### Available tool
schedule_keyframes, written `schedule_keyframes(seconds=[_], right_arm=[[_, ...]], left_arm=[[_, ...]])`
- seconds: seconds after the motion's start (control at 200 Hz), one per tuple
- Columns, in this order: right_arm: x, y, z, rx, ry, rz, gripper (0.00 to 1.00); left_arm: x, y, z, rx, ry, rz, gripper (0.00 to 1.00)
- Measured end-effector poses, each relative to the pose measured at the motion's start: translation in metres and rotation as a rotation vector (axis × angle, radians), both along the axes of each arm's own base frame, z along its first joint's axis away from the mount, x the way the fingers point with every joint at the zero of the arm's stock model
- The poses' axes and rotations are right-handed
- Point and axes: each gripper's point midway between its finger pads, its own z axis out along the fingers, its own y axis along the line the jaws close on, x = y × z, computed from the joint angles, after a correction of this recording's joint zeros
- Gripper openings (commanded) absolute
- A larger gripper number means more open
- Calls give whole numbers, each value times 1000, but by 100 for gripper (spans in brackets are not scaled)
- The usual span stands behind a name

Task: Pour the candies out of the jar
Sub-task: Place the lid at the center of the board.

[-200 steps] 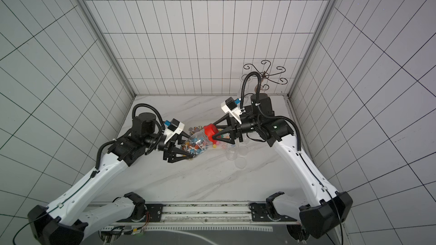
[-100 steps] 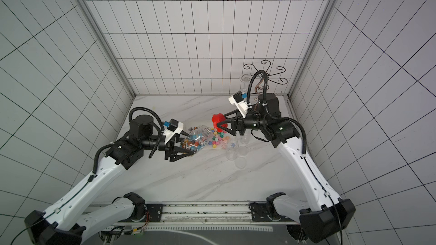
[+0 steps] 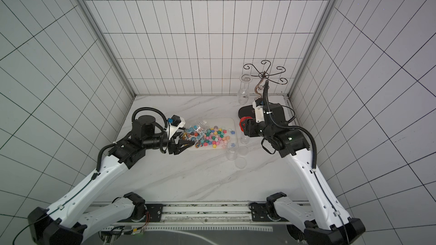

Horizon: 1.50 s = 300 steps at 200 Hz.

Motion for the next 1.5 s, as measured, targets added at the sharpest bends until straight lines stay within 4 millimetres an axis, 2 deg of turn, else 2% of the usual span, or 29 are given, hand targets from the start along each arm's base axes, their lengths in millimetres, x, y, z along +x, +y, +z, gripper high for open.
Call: schedule_keyframes(seconds=[0.11, 0.19, 0.475, 0.675, 0.81, 0.88, 1.035, 1.125, 1.499], right_arm=[[-1, -20, -36, -48, 86, -96, 66], [-3, -27, -58, -59, 143, -128, 65], [-1, -53, -85, -65, 199, -226, 65], [4, -80, -122, -66, 277, -314, 65], [14, -91, -146, -60, 323, -357, 65], [18, -94, -159, -58, 343, -371, 61], [21, -92, -201, -52, 424, -375, 60], [19, -91, -219, -50, 461, -378, 61], [28, -89, -240, -39, 461, -372, 64]], left_arm=[[5, 2, -3, 14, 0, 23, 61], [7, 3, -4, 18, -2, 33, 61], [8, 5, -14, 36, 10, 52, 61], [9, 5, -15, 37, 11, 56, 61], [10, 6, -15, 41, 10, 66, 60], [12, 7, -16, 44, 10, 72, 60], [17, 8, -22, 59, 24, 94, 60], [21, 9, -28, 75, 35, 111, 60], [30, 17, -47, 139, 75, 175, 60]])
